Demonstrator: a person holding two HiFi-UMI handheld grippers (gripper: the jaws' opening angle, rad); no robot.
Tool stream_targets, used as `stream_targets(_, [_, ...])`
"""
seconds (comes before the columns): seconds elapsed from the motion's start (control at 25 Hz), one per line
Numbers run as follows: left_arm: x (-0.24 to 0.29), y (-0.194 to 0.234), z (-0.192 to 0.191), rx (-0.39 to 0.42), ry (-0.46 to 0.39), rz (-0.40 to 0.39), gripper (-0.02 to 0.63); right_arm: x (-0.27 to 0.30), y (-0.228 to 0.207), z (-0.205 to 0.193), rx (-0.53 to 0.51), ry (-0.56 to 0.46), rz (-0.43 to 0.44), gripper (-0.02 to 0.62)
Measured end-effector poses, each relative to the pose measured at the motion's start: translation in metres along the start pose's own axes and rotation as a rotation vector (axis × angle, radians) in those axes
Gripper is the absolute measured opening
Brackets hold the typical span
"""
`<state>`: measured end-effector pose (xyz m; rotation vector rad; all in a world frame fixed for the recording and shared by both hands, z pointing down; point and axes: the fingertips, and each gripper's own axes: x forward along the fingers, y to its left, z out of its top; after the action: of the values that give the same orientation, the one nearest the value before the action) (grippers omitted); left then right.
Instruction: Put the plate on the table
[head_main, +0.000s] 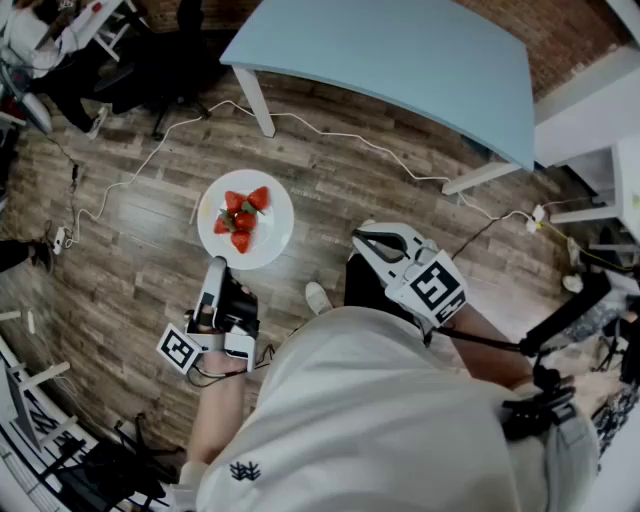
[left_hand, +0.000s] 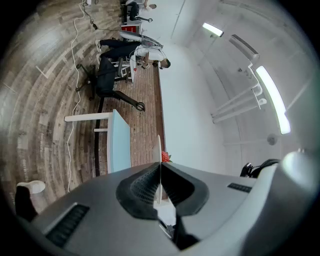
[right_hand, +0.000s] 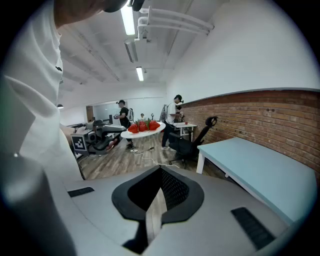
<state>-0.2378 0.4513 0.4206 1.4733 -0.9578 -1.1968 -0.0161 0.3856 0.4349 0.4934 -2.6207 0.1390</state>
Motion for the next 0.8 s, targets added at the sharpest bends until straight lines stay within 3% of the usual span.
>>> stream_targets(0.4, [-0.014, 0.004, 0.0, 0.016, -0.035, 0.01, 0.011, 0.01, 0.004, 0.001, 0.028, -0.033, 0.043, 0.009])
stream_targets(0.8, [0.05, 0.014, -0.006, 0.023, -0.003, 0.006, 0.011, 0.006, -0.054, 0.01, 0.039, -0.072, 0.008, 0.009])
